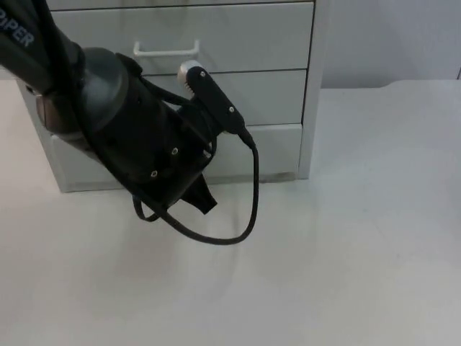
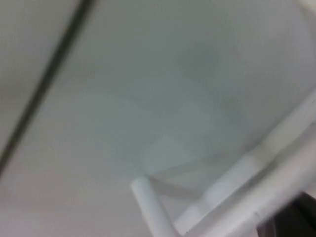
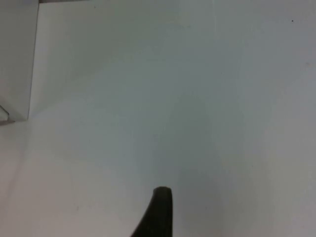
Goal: Open the drawer with the left hand, place the block into the drawer with the right hand, then close the drawer with the left hand.
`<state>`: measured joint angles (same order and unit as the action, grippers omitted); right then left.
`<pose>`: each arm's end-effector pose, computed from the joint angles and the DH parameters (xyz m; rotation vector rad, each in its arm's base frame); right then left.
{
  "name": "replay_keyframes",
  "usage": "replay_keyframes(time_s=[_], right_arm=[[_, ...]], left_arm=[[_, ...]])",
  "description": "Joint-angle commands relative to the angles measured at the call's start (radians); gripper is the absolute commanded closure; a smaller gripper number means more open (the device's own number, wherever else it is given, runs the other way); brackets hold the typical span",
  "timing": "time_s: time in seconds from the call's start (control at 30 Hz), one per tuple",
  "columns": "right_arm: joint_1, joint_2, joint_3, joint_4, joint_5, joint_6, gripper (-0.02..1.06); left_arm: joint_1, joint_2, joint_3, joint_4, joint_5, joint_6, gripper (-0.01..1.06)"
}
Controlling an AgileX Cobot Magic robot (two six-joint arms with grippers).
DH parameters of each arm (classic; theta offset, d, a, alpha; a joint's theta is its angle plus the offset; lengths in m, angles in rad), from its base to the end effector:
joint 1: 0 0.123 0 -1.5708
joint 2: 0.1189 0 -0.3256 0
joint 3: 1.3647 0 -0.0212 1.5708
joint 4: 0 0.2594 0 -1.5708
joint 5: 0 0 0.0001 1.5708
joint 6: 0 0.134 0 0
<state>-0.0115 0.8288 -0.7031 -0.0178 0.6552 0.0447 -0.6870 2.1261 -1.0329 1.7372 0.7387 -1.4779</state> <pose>0.1730 -0.0034 0.3129 0.0534 2.2637 -0.0022 0.3856 -0.2011 0.0940 0.7963 2.1107 0.6804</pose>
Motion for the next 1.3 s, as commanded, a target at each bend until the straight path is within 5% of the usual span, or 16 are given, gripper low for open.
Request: replay_keyframes(time_s=[0.0, 0.23, 0.6, 0.8, 0.9, 1.27], right_arm=[[-0.003, -0.006, 0.003, -0.001, -0.017, -0.007, 0.26], [-0.003, -0.006, 0.003, -0.001, -0.017, -0.007, 0.26], [-0.003, -0.006, 0.003, -0.003, -0.026, -0.007, 0.26], [-0.003, -0.006, 0.003, -0.003, -0.026, -0.007, 0.26], [-0.003, -0.006, 0.003, -0.003, -0.026, -0.007, 0.26], [-0.003, -0.006, 0.003, -0.003, -0.026, -0.016, 0.26]], left_arm=[[0.014, -0.002, -0.023, 0.007, 0.037, -0.026, 1.05], [0.0, -0.012, -0.02, -0.054, 0.041, 0.048, 1.05], [-0.151, -0.186, 0.01, -0.568, 0.024, 0.443, 1.05], [-0.208, -0.324, 0.041, -0.926, -0.075, 0.715, 1.05], [-0.202, -0.402, 0.051, -1.126, -0.104, 0.91, 1.05], [-0.038, -0.626, 0.051, -1.511, -0.134, 1.255, 1.05]])
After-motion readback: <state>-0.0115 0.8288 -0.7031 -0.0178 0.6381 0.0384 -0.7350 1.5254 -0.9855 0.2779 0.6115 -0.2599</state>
